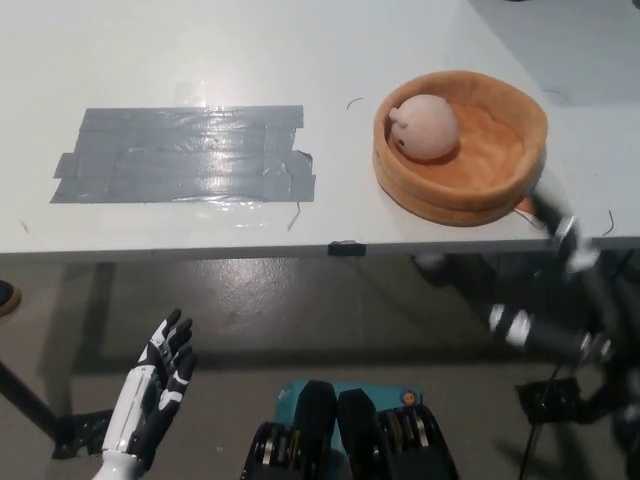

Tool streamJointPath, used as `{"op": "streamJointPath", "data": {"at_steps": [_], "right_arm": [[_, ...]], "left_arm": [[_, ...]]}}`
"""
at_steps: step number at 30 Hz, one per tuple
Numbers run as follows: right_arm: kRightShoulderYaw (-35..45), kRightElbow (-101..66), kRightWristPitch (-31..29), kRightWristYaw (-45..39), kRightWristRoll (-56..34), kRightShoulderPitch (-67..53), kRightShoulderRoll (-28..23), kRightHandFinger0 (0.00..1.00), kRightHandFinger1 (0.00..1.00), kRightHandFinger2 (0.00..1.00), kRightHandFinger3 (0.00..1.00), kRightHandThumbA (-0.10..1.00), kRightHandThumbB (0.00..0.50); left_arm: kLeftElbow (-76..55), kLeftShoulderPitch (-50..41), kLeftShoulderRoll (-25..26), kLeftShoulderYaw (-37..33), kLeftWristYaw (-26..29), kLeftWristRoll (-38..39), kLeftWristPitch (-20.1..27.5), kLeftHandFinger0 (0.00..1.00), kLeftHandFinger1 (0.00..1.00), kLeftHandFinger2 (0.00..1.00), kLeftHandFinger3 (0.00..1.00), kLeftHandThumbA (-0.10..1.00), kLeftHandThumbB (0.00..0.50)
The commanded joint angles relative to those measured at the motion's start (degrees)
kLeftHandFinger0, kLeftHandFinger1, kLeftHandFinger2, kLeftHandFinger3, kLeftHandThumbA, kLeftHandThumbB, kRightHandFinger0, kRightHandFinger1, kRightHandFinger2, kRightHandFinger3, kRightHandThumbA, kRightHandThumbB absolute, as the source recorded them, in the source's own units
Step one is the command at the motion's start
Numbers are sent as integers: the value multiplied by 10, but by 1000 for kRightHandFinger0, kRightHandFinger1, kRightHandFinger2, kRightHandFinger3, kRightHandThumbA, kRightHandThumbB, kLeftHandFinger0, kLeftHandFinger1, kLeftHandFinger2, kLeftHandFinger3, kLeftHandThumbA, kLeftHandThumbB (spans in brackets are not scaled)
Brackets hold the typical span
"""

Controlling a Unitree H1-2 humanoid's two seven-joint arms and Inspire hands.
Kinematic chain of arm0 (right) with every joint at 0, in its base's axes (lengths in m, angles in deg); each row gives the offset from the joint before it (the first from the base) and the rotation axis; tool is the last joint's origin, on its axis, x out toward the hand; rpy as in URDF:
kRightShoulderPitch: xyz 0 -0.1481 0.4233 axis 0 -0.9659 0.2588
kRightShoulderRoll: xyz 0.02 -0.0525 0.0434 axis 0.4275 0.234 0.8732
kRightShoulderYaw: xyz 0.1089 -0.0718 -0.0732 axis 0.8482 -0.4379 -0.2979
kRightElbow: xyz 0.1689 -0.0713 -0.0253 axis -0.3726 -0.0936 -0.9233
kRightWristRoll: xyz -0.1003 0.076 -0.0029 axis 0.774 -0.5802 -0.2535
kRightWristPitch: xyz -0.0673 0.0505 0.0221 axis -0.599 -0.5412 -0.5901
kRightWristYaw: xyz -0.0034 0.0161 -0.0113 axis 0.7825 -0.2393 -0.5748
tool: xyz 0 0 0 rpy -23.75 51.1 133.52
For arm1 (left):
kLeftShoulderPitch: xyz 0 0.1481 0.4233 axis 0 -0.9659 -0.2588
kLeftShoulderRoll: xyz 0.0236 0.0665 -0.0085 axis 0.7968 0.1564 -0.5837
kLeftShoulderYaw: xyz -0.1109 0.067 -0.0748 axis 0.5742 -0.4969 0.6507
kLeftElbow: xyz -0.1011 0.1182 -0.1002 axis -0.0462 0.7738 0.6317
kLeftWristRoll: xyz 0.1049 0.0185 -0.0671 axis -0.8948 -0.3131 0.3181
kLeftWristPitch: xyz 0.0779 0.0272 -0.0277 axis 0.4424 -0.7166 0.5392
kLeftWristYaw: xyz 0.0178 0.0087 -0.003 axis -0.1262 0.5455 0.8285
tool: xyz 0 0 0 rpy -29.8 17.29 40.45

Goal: An emotional support dumpling is kept in a soft plate infront in the middle of the desk infront of the robot. The robot extends its right arm to pick up the dumpling and hands it to a person

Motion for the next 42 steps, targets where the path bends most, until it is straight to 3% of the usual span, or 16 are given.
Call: {"op": "streamJointPath", "data": {"at_steps": [1, 4, 6, 7, 8, 11, 13, 15, 20, 25, 34, 37, 42], "right_arm": [[19, -33, 126, -22, 30, 146, -52, 1000, 1000, 1000, 1000, 977, 324], [-7, 25, 214, -63, 43, 263, -89, 1000, 1000, 1000, 1000, 989, 340], [-21, 67, 220, -71, 54, 303, -97, 1000, 1000, 1000, 1000, 958, 348], [-44, 128, 226, -88, 69, 352, -105, 1000, 1000, 1000, 1000, 968, 397], [-55, 155, 234, -97, 72, 375, -110, 1000, 1000, 1000, 1000, 970, 404], [-107, 287, 219, -135, 97, 463, -116, 1000, 1000, 1000, 1000, 987, 379], [-121, 330, 213, -137, 101, 488, -113, 1000, 1000, 1000, 1000, 945, 385], [-153, 417, 231, -147, 122, 540, -102, 1000, 1000, 1000, 1000, 952, 422], [-195, 583, 227, -147, 133, 620, -69, 1000, 1000, 1000, 1000, 957, 428], [-229, 716, 208, -122, 146, 668, -33, 1000, 1000, 1000, 1000, 960, 455], [-286, 853, 171, -82, 173, 690, 4, 1000, 1000, 1000, 1000, 1000, 408], [-293, 875, 164, -80, 175, 690, 8, 1000, 1000, 1000, 1000, 1000, 440], [-291, 895, 157, -80, 175, 681, 15, 1000, 1000, 1000, 1000, 1000, 394]], "left_arm": [[-27, 15, -2, -6, -3, -8, 22, 1000, 1000, 1000, 1000, 814, 360], [-23, 16, -1, -6, -5, -6, 21, 1000, 1000, 1000, 1000, 824, 364], [-24, 15, 0, -6, -3, -12, 15, 1000, 1000, 1000, 1000, 834, 368], [-19, 16, 0, -5, -1, -16, 21, 1000, 1000, 1000, 1000, 834, 356], [-17, 18, 0, -5, 0, -17, 21, 1000, 1000, 1000, 1000, 833, 355], [-13, 17, 1, -6, -1, -21, 23, 1000, 1000, 1000, 1000, 847, 373], [-14, 16, 0, -6, -2, -18, 23, 1000, 1000, 1000, 1000, 842, 367], [-12, 16, 1, -7, -6, -14, 26, 1000, 1000, 1000, 1000, 838, 363], [-12, 19, 1, -8, -6, -18, 28, 1000, 1000, 1000, 1000, 843, 363], [-15, 20, 3, -9, -6, -20, 25, 1000, 1000, 1000, 1000, 846, 367], [-23, 28, 4, -10, -9, -17, 17, 1000, 1000, 1000, 1000, 847, 374], [-23, 30, 4, -10, -10, -11, 17, 1000, 1000, 1000, 1000, 837, 369], [-29, 31, 6, -12, -10, -16, 6, 1000, 1000, 1000, 1000, 845, 374]]}}
